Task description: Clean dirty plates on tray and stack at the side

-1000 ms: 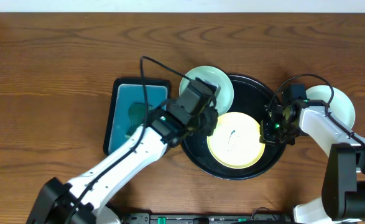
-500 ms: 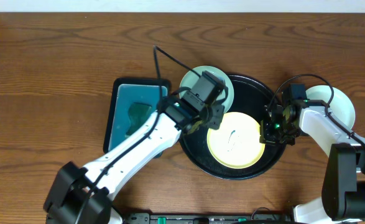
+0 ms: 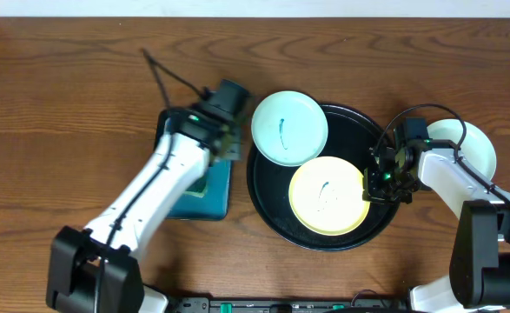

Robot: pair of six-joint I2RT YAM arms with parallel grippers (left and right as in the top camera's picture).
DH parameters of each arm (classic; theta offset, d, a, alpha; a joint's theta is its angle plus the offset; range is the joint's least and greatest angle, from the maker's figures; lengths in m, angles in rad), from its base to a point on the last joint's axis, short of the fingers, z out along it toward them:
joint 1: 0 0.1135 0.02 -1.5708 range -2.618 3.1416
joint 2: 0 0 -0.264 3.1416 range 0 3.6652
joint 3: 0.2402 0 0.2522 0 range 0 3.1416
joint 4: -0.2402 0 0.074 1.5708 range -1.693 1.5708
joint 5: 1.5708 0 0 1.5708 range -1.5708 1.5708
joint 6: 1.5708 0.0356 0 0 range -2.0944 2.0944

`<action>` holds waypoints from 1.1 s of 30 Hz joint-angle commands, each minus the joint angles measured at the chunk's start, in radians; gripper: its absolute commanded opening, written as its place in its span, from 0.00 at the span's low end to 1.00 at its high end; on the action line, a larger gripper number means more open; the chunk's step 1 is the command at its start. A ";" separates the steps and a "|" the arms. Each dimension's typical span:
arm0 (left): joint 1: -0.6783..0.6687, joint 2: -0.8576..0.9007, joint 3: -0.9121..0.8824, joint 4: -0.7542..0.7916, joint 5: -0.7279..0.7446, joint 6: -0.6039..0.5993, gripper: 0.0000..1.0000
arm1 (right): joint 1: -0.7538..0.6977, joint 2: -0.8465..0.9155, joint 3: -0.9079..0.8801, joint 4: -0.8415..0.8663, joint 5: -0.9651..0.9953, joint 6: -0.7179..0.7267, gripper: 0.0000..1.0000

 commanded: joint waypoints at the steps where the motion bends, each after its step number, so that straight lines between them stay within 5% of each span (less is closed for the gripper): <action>1: 0.109 -0.013 -0.027 -0.009 0.081 0.005 0.65 | 0.020 0.030 -0.024 0.000 0.045 0.008 0.01; 9: 0.273 0.008 -0.103 0.003 0.249 0.027 0.65 | 0.020 0.030 -0.024 0.000 0.045 0.008 0.01; 33: 0.269 0.128 -0.229 0.183 0.271 0.043 0.56 | 0.020 0.030 -0.024 0.000 0.045 0.008 0.01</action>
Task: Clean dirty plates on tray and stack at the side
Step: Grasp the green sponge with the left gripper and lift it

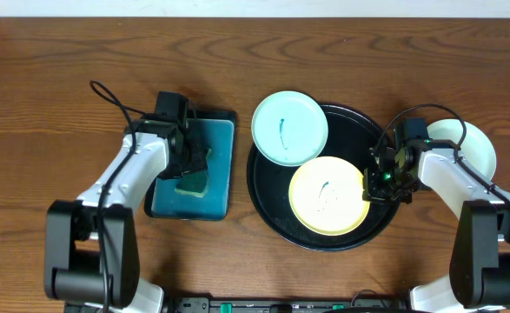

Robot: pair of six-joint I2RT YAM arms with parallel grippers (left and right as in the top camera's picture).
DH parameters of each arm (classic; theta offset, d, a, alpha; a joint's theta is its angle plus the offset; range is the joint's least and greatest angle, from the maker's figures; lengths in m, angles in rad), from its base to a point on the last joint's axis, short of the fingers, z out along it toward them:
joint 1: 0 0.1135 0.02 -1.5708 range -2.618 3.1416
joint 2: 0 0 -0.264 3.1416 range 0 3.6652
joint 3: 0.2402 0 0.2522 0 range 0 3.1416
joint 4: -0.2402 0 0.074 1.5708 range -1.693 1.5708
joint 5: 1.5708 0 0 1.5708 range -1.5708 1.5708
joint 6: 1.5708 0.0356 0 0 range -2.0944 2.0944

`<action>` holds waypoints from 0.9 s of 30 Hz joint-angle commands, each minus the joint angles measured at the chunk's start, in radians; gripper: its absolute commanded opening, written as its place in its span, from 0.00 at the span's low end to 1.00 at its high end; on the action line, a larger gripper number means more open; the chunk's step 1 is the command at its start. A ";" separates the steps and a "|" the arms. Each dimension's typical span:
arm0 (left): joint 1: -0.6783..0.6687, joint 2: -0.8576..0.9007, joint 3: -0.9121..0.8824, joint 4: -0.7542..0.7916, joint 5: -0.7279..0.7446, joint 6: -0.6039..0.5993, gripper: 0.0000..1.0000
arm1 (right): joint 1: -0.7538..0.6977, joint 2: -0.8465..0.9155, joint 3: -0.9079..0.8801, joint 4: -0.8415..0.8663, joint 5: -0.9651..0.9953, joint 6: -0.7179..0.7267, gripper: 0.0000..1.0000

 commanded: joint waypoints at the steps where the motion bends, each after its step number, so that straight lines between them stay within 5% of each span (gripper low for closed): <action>1: -0.010 0.047 -0.014 0.014 0.000 0.009 0.56 | 0.020 0.030 -0.024 0.000 0.046 0.008 0.01; 10: -0.045 0.094 -0.014 0.044 -0.006 0.013 0.46 | 0.020 0.030 -0.024 0.000 0.046 0.008 0.01; 18: -0.045 0.050 0.001 0.018 -0.109 0.013 0.48 | 0.020 0.030 -0.024 -0.001 0.046 0.008 0.01; 27: -0.045 -0.064 0.019 0.005 -0.036 0.013 0.54 | 0.020 0.030 -0.024 -0.001 0.046 0.008 0.01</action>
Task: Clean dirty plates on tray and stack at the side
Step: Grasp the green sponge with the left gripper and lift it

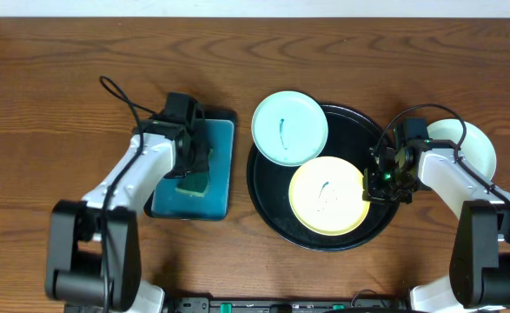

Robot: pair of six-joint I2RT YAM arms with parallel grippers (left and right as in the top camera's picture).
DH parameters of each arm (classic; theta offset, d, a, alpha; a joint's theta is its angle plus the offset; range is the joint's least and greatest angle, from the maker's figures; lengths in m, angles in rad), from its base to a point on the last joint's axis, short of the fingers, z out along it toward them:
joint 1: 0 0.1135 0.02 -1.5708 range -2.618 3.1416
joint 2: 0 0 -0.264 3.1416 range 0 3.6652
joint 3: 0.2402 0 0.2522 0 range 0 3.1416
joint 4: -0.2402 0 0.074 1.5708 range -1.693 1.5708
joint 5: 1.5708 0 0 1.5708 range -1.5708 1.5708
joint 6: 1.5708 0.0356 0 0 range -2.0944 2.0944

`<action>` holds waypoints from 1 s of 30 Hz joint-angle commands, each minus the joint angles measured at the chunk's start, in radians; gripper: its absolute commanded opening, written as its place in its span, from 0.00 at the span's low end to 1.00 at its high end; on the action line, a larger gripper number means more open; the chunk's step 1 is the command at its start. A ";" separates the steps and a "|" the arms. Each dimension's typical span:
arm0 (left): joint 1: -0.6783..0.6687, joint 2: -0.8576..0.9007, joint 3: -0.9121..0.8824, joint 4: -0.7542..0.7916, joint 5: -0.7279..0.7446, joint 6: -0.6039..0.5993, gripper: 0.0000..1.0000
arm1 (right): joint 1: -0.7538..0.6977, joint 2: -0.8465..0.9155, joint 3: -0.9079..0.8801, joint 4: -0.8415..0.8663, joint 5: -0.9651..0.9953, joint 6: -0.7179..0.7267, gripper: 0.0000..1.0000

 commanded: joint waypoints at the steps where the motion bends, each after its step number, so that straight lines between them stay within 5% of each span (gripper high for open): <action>1: 0.000 -0.026 0.019 -0.005 0.051 0.009 0.54 | 0.020 0.030 -0.024 -0.001 0.046 0.008 0.01; 16: 0.000 0.065 -0.093 0.084 0.053 0.009 0.49 | 0.020 0.030 -0.024 -0.002 0.046 0.008 0.01; 27: 0.000 0.089 -0.097 0.120 0.050 0.009 0.08 | 0.020 0.030 -0.024 -0.002 0.047 0.008 0.01; 30: 0.000 0.087 -0.095 0.118 0.051 0.009 0.08 | 0.020 0.030 -0.024 -0.002 0.047 0.008 0.01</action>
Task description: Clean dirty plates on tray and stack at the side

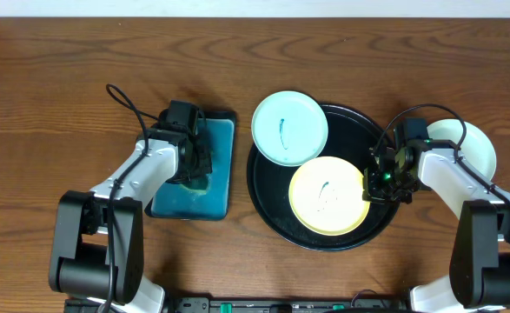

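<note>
A black round tray (pixel 268 204) holds a yellow plate (pixel 324 198) with a dark smear. A light blue plate (pixel 289 128), also smeared, rests on the tray's upper left rim. My right gripper (pixel 372 184) is at the yellow plate's right rim and looks shut on it. My left gripper (pixel 194 169) is down on a green sponge (pixel 195 183) in a teal dish (pixel 220 165). The gripper body hides most of the sponge and its own fingers.
A pale plate (pixel 476 143) lies on the table right of the tray, partly under my right arm. A black cable loops from the left wrist toward the upper left. Bare wood surrounds the dish and tray.
My left gripper has shifted slightly right and down onto the sponge, covering more of it. The right arm, the plates and the tray have not moved.
My left gripper was at the dish's top right corner, close to the blue plate. Then it stood over the left part of the dish above the sponge, then nearer to it, and now sits on it. The right gripper stayed at the yellow plate's rim throughout.
</note>
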Robot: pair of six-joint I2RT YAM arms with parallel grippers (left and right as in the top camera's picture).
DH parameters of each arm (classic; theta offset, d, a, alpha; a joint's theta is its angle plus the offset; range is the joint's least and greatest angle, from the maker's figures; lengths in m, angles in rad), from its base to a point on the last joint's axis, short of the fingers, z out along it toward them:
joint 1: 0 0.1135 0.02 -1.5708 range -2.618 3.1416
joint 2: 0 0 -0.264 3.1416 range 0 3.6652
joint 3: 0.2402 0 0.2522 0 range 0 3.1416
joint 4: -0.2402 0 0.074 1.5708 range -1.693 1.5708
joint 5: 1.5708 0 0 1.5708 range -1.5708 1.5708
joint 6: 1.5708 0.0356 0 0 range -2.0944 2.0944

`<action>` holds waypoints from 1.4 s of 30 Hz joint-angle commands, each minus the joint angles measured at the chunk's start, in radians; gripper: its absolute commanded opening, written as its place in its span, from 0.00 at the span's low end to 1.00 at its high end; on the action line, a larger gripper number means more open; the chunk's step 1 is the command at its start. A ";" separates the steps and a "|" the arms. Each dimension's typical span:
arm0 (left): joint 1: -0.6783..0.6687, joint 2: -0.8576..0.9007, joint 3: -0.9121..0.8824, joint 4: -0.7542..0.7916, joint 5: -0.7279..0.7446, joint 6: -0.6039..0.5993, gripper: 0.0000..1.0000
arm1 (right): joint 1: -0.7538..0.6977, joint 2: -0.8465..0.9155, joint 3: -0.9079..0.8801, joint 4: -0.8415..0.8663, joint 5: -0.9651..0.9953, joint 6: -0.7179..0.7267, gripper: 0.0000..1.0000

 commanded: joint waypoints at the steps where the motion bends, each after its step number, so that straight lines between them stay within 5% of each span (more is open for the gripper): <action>1: 0.001 0.026 -0.016 -0.002 -0.002 0.005 0.08 | 0.020 0.030 -0.024 -0.002 0.047 0.007 0.01; 21: 0.018 -0.261 0.007 -0.008 0.085 0.109 0.07 | 0.020 0.030 -0.024 -0.002 0.047 0.008 0.01; 37: 0.277 -0.261 0.007 0.011 0.742 0.398 0.07 | 0.020 0.030 -0.024 -0.003 0.047 0.008 0.01; 42: 0.334 -0.261 0.007 0.012 0.845 0.454 0.07 | 0.020 0.030 -0.024 -0.005 0.047 0.008 0.01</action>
